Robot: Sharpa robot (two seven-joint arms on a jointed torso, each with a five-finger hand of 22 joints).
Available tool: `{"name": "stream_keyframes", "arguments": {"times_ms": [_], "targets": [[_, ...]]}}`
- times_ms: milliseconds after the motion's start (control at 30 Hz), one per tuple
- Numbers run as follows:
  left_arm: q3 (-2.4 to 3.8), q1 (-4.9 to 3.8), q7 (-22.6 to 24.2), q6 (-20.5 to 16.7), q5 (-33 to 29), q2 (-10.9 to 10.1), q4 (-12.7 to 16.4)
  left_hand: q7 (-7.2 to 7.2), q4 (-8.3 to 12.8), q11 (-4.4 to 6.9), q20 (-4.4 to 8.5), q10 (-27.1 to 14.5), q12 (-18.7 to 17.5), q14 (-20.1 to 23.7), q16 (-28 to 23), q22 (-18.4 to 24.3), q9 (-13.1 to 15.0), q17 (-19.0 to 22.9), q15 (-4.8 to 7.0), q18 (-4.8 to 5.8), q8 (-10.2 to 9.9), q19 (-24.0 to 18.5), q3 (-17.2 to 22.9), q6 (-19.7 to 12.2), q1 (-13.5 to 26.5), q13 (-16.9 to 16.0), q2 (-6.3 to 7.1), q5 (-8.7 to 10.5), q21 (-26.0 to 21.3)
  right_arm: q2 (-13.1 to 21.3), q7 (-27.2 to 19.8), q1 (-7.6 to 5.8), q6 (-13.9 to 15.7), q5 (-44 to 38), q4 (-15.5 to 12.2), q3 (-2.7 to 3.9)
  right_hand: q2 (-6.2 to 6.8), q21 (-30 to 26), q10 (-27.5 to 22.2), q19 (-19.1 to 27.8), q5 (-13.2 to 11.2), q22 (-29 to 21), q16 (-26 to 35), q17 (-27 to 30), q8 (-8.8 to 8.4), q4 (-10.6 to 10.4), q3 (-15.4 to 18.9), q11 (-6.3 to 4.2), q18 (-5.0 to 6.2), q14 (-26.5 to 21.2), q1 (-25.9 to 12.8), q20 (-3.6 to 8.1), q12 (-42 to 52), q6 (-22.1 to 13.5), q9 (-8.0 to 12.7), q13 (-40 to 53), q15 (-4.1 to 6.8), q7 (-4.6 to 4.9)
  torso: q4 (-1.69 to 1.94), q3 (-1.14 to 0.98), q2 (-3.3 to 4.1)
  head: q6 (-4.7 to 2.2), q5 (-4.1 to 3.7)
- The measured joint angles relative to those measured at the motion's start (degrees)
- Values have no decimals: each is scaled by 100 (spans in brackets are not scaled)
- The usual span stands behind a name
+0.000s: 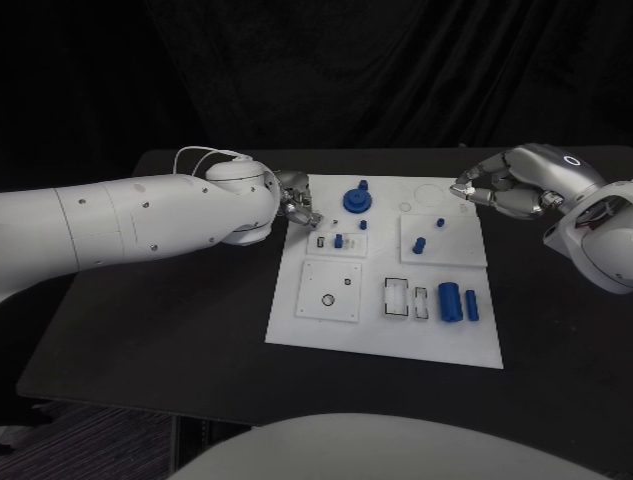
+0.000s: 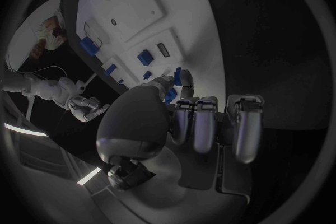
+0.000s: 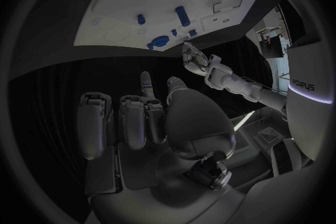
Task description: Assemble the parts on the task board
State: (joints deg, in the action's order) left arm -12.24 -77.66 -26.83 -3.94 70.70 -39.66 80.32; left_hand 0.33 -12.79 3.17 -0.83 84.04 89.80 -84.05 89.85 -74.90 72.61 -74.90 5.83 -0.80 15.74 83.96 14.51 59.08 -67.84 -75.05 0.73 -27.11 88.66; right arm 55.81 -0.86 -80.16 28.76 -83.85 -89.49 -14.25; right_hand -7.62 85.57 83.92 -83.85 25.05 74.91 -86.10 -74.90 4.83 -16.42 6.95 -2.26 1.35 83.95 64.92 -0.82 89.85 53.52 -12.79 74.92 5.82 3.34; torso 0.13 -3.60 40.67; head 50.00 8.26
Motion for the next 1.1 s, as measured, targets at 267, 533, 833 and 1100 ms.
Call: {"name": "stream_keyframes", "arguments": {"times_ms": [267,533,833,1100], "targets": [[0,0,-135,-128,-135,-291,486,-2,2,0,0,0,0,0,0,0,0,0,0,0,0,0,127,41,31,0,31,132,0,7,3,17,-2,0,25,0,-18,0,0,0,20,0,0,0,0,0,0,0,0,0,18,0,0,0,0,0,0,0,-2,-2,-7,0,25],[0,0,-209,-200,-189,-345,628,-3,-16,0,0,0,0,0,0,-5,-7,0,0,0,-24,0,190,42,84,0,84,240,-24,-6,4,29,-2,0,29,0,-1,0,0,0,45,0,0,0,0,0,0,0,0,0,63,0,0,0,0,0,0,0,-5,-3,-14,0,14],[0,1,-212,-267,-211,-333,632,-2,-26,0,0,0,0,0,0,-4,-7,0,0,0,-24,0,200,42,110,0,59,240,-24,-7,4,31,-3,0,30,0,-10,-23,0,0,110,-1,0,0,0,0,0,0,0,0,116,0,0,0,5,0,0,0,3,-4,-17,0,17],[0,27,-189,-352,-218,-305,627,-2,-32,0,0,0,0,0,0,-4,-15,0,0,1,-44,0,205,41,110,0,59,240,-45,-10,4,38,-3,0,29,0,7,-23,0,0,134,4,0,0,0,0,0,0,0,0,143,0,0,0,5,0,0,0,-8,5,3,0,36]]}}
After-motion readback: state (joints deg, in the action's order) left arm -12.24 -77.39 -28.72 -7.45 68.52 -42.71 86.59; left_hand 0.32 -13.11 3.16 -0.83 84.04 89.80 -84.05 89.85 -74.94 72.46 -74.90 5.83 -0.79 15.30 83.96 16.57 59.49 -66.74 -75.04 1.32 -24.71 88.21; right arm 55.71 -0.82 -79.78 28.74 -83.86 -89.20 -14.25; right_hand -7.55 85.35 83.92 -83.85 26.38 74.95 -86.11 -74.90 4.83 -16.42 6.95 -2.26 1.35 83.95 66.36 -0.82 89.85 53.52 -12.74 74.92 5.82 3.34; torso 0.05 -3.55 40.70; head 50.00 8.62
